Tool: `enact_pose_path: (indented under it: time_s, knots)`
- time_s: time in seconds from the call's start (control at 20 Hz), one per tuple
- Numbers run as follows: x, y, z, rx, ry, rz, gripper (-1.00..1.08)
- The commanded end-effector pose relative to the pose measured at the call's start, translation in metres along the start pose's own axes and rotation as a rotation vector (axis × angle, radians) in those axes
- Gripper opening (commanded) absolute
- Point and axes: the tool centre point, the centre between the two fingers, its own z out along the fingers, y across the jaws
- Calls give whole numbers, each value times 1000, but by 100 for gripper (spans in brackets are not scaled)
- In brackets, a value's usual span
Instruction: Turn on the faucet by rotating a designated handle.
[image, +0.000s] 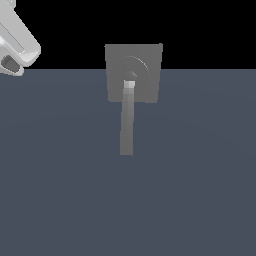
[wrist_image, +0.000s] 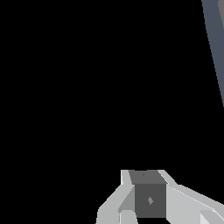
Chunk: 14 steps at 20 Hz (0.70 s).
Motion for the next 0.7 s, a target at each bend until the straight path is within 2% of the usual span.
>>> enact_pose_path:
  time_s: [0.0, 0.3, 0.65]
  knots:
    - [2, 32, -17, -41, -77, -164, -100]
    - [28, 112, -58, -148, -251, -562, -100]
    - [89, 197, -113, -278, -463, -1019, -100]
